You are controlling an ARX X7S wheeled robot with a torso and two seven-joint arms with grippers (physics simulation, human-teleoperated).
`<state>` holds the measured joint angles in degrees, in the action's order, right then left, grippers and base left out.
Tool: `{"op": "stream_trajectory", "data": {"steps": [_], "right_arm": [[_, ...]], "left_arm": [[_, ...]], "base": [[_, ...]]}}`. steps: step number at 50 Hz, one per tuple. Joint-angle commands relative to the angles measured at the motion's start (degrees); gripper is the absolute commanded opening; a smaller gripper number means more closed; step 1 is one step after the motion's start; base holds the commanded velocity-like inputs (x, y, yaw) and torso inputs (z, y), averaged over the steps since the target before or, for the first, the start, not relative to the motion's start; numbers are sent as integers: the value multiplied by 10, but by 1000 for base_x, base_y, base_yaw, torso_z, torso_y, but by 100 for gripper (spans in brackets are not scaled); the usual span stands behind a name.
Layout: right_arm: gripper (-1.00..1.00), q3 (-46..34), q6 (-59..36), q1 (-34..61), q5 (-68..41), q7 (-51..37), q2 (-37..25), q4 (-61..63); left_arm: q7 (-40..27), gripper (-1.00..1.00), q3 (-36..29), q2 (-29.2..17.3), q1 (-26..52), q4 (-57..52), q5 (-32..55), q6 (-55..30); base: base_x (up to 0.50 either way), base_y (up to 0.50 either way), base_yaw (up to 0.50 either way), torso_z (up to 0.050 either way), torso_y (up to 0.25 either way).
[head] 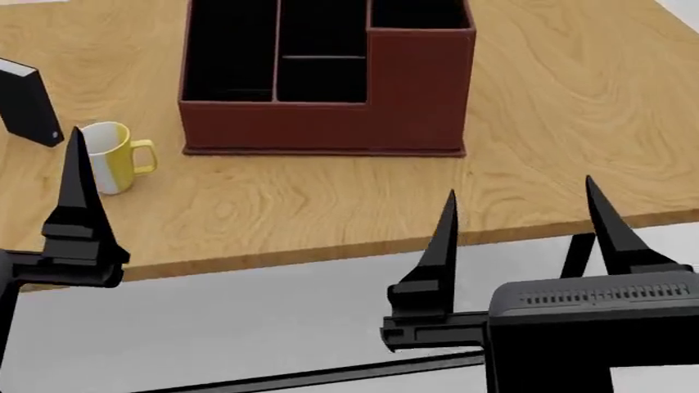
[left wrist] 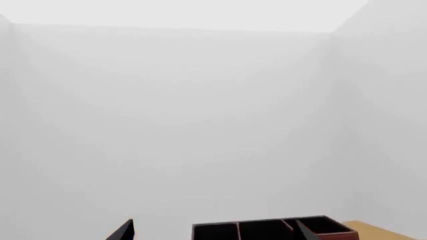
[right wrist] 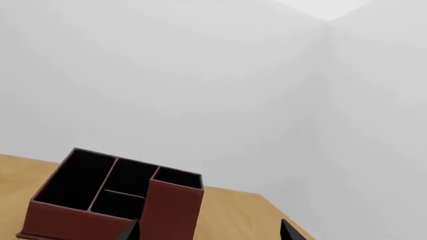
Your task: Pick up the book and place it in the back compartment of the caddy.
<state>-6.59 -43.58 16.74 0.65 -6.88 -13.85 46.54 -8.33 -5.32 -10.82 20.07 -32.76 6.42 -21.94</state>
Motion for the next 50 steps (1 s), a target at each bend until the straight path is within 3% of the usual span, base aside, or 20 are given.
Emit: {"op": "stream_trajectory", "data": {"steps": [1,50], "right_arm": [[100,-2,-4,3,-6,0,-1,4],[100,-4,-2,4,-34,3,-6,22]], "left_arm": [[-7,100,0,-5,2,-4,1,-2],[-24,100,-8,-21,4,-14,11,-2]], "base": [[492,-86,0,0,0],[504,-21,0,0,1]]}}
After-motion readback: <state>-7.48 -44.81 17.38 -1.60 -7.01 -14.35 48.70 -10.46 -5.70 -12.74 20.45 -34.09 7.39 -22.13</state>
